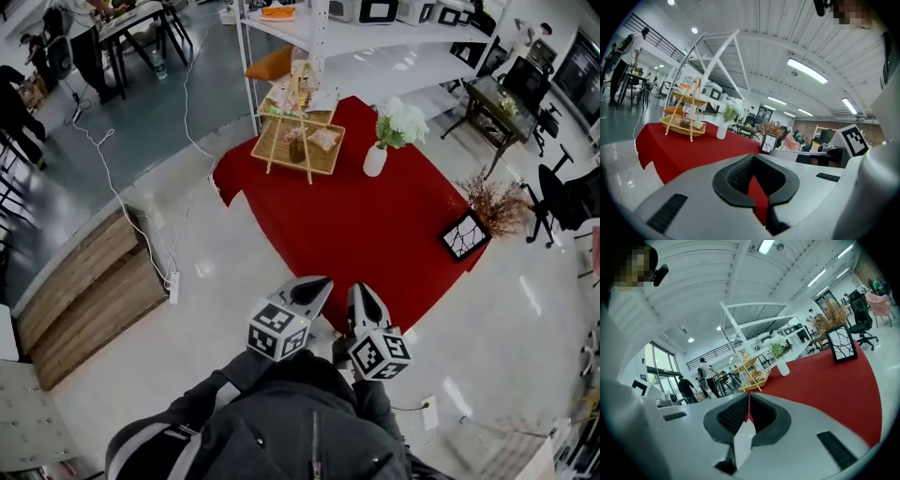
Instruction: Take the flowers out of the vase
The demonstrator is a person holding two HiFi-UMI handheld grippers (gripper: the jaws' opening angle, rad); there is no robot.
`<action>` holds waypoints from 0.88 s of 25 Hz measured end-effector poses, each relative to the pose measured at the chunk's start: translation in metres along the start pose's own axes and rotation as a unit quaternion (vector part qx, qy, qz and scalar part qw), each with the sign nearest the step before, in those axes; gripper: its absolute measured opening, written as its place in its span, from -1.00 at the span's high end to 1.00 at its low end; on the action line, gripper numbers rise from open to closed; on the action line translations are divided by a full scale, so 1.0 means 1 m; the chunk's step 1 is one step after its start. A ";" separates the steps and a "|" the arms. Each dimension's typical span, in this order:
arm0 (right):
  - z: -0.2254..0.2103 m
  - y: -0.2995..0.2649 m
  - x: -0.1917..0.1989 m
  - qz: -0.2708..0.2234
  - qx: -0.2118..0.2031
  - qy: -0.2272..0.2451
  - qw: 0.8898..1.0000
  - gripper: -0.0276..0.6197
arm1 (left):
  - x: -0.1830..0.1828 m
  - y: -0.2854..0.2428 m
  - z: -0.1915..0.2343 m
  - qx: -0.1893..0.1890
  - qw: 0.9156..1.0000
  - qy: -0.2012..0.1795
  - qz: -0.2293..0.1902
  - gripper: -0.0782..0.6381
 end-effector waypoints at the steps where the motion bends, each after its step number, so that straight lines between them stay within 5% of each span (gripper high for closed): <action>1: -0.003 0.001 -0.001 -0.003 0.005 0.000 1.000 0.88 | 0.000 -0.001 0.000 0.001 1.000 -0.001 0.000 0.76; 10: -0.036 -0.016 -0.036 -0.020 0.039 0.007 0.999 0.87 | -0.017 -0.037 0.012 0.023 1.000 0.003 -0.007 0.76; 22: -0.060 -0.102 -0.107 -0.007 0.014 0.057 0.998 0.87 | -0.060 -0.115 0.065 0.022 1.000 0.009 -0.019 0.76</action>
Point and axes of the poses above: the fingertips, and each gripper's own axes: y backward along the fingers, z to its left, x out of its underside, the point moved 2 cm from there along y, backward along the fingers, and after that the axes turned 10 degrees about -y, right-handed, at the moved point
